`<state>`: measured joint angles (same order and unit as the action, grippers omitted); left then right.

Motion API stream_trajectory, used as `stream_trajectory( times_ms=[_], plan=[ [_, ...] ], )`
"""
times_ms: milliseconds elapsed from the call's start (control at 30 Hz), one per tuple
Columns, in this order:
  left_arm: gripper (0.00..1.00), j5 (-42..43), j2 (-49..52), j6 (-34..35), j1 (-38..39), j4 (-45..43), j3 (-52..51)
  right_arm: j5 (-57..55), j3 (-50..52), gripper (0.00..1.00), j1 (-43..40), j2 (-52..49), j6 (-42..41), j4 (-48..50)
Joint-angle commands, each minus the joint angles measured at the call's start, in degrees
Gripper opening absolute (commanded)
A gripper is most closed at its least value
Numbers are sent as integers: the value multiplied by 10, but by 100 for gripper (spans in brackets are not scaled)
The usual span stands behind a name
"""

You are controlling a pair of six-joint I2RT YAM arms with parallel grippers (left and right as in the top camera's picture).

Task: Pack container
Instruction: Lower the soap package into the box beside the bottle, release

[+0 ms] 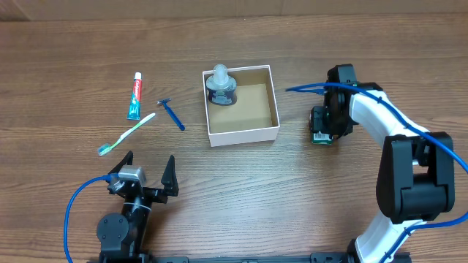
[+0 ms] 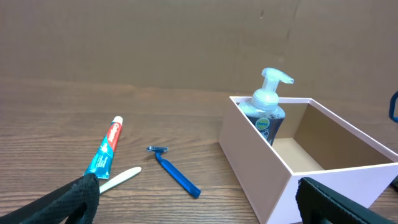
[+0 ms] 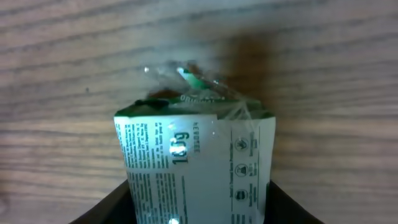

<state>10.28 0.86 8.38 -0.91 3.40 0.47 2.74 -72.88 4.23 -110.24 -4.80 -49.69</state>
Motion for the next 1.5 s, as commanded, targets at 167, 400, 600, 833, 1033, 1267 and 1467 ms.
stream_trajectory(
  times_ms=[167,400,600,833,1033,1267,1467],
  plan=[
    [100,-2,-5,-7,-6,0,-2,4,-225,47,6,38,-11,-159],
    [100,-2,-5,-7,-6,0,-2,23,-256,48,88,77,0,-149],
    [100,-2,-5,-7,-6,0,-2,18,-256,48,186,76,-88,-86],
    [100,-2,-5,-7,-6,0,-2,8,-251,48,228,46,-163,-8],
    [100,-2,-5,-7,-6,0,-2,-1,-250,48,232,-26,-167,10],
    [100,-2,-5,-7,-6,0,-2,-17,-250,48,232,-95,-166,20],
    [100,-2,-5,-7,-6,0,-2,-36,-249,48,230,-116,-158,62]
  ],
)
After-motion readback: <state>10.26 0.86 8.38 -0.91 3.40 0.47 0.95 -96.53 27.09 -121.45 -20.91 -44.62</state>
